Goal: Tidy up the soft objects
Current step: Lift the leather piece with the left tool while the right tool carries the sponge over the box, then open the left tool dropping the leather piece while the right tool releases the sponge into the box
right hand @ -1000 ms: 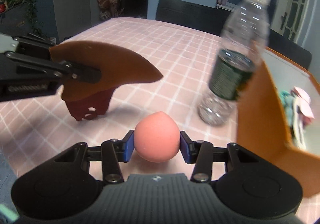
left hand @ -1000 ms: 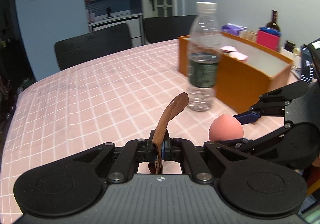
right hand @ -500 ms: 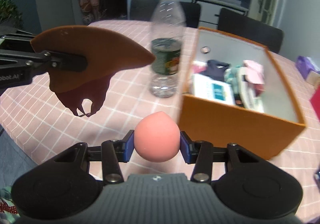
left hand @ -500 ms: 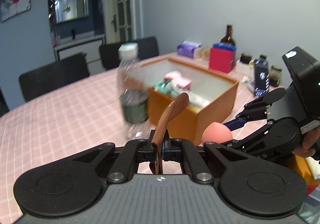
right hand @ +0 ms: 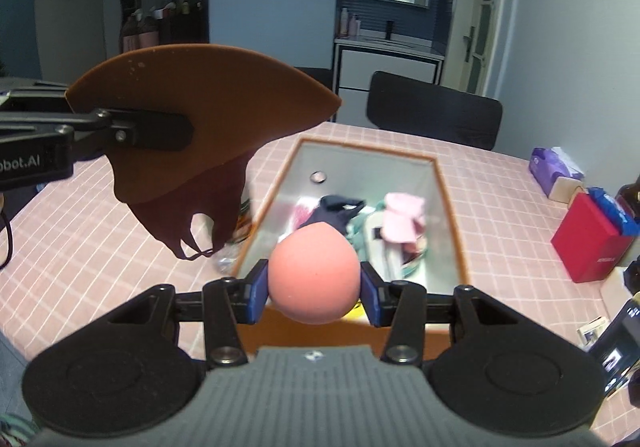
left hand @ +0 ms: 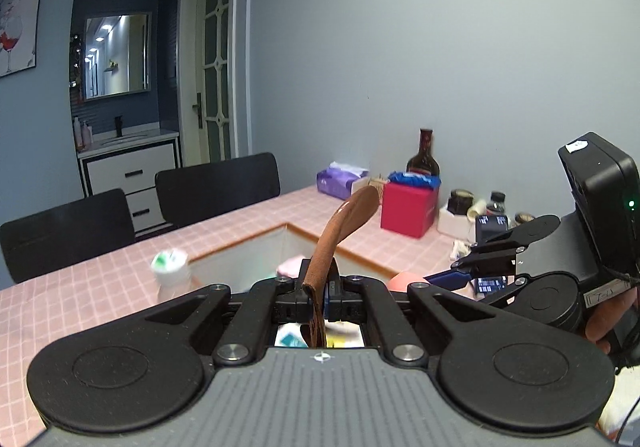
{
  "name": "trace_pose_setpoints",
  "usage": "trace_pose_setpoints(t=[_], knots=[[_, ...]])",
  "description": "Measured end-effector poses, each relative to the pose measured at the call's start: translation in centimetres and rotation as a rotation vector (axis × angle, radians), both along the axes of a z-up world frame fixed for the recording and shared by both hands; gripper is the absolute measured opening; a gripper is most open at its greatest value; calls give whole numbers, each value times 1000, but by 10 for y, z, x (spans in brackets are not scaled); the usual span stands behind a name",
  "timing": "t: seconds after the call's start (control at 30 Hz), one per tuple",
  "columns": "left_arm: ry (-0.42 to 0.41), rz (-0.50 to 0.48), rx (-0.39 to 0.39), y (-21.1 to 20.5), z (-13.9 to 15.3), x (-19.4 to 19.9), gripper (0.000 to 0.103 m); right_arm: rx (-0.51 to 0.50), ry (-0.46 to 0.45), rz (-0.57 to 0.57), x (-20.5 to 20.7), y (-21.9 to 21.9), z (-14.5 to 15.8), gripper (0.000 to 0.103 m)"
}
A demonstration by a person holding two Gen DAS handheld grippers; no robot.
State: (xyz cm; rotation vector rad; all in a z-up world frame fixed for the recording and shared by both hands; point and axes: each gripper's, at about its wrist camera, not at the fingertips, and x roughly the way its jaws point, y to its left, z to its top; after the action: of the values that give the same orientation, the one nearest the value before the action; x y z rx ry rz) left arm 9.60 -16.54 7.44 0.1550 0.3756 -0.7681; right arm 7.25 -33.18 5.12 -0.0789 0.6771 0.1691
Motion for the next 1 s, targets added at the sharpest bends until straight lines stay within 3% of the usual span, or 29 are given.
trace_pose_setpoints(t=[0.23, 0.6, 0.8, 1.0], knots=[[69, 44, 31, -37, -8, 46, 4, -5, 89, -30, 44, -38, 5, 47], [361, 60, 165, -72, -80, 101, 4, -55, 327, 9, 114, -52, -60, 47], [435, 34, 237, -80, -108, 105, 4, -61, 376, 15, 122, -49, -81, 48], [432, 34, 298, -86, -117, 102, 5, -75, 389, 28, 123, -47, -88, 50]])
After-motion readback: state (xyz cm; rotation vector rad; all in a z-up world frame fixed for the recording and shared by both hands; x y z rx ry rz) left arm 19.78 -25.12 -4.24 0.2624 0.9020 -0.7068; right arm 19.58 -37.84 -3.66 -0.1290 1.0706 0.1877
